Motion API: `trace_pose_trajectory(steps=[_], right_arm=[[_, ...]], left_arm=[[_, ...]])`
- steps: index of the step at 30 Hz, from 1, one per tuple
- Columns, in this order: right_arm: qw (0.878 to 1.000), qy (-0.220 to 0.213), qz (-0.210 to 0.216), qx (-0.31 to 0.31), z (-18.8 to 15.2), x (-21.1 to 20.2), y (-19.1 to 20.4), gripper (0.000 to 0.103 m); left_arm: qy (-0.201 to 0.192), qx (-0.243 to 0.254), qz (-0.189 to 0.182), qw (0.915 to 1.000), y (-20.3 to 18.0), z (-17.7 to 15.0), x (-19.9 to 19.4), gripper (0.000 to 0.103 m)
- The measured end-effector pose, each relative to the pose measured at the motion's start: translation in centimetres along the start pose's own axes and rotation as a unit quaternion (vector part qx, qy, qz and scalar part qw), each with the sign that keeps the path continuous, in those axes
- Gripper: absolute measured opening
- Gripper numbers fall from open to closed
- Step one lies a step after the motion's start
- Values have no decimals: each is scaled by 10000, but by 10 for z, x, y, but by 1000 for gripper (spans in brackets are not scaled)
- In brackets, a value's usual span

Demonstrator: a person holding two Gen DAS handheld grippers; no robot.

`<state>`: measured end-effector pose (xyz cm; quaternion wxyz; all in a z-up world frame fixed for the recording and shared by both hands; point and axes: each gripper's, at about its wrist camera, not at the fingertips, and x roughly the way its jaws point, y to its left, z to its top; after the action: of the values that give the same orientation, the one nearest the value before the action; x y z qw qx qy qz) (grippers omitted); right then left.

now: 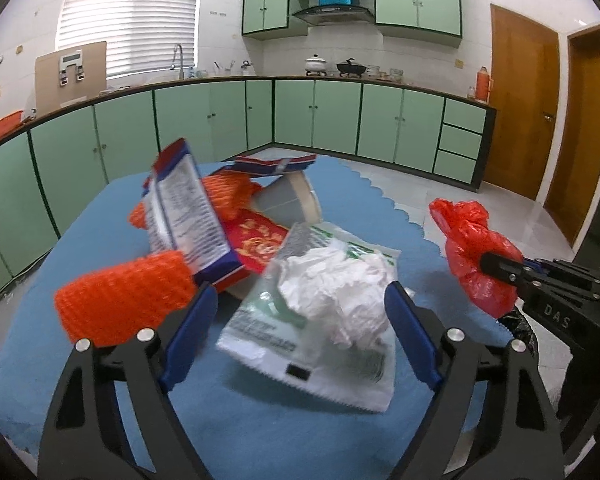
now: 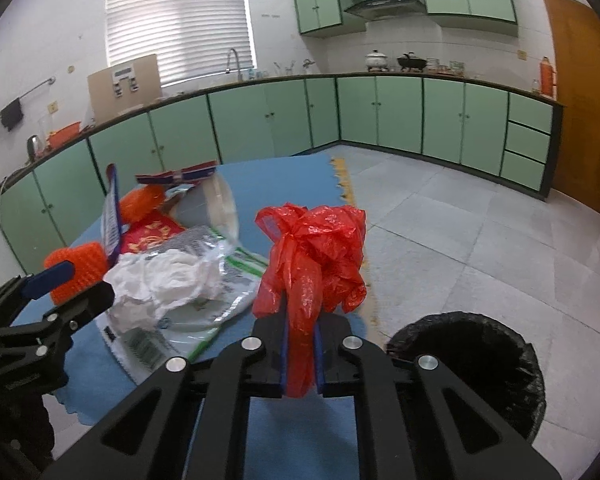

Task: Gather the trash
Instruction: 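Carry the red bag and white tissue over the black bin and release both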

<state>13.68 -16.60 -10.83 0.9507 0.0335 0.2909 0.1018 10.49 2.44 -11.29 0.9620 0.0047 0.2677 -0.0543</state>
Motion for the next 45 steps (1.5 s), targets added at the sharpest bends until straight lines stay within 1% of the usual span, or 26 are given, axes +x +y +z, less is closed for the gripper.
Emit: trace_pose_trajectory(steps=[3, 6, 8, 9, 10, 11, 12, 13, 14, 17, 20, 24, 29, 33, 39, 45], right_arm=[[10000, -12, -98, 5, -2, -2, -5, 9], [9999, -39, -139, -9, -2, -3, -6, 9], [9999, -54, -149, -33, -3, -3, -6, 9], [9999, -57, -147, -40, -3, -3, -6, 9], [9999, -60, -137, -42, -3, -3, -6, 9], [9999, -64, -130, -44, -3, -3, -6, 9], [9999, -70, -127, -52, -3, -3, -6, 9], [9999, -79, -129, -63, -4, -4, -6, 9], [9999, -86, -130, -68, -4, -4, -5, 9], [9998, -127, -138, -59, -4, -7, -7, 9], [9996, -204, -176, -69, -3, -13, -9, 9], [9990, -336, -308, -2, -1, -26, -21, 9], [9968, -429, -642, 213, -1, -41, -48, 10], [9933, -454, -971, 438, -5, -52, -78, 10], [9858, -402, -1441, 768, -16, -63, -126, 10], [9797, -227, -1728, 988, -30, -58, -164, 10]], left_arm=[[16, 41, -27, 10000, -9, 4, 11, 77], [51, 54, -24, 10000, -12, 4, 18, 67], [146, 67, -66, 9998, -16, 4, 25, 55], [187, 66, -84, 9998, -16, 2, 26, 51], [243, 64, -112, 9996, -17, 1, 29, 41], [272, 54, -126, 9995, -16, 0, 30, 33], [288, 35, -139, 9995, -17, 0, 30, 29], [275, 21, -144, 9995, -15, 0, 29, 22], [248, 14, -141, 9996, -15, 0, 28, 18], [71, -3, -54, 10000, -12, 4, 19, 13], [-83, -21, -86, 9999, -13, 10, 9, 11], [-274, 56, -188, 9994, -22, 21, 1, 10], [-374, 275, -547, 9974, -51, 34, 1, 10], [-314, 434, -941, 9941, -82, 39, 7, 10], [-189, 801, -1543, 9846, -142, 40, 23, 10], [104, 965, -1862, 9777, -186, 35, 51, 10]])
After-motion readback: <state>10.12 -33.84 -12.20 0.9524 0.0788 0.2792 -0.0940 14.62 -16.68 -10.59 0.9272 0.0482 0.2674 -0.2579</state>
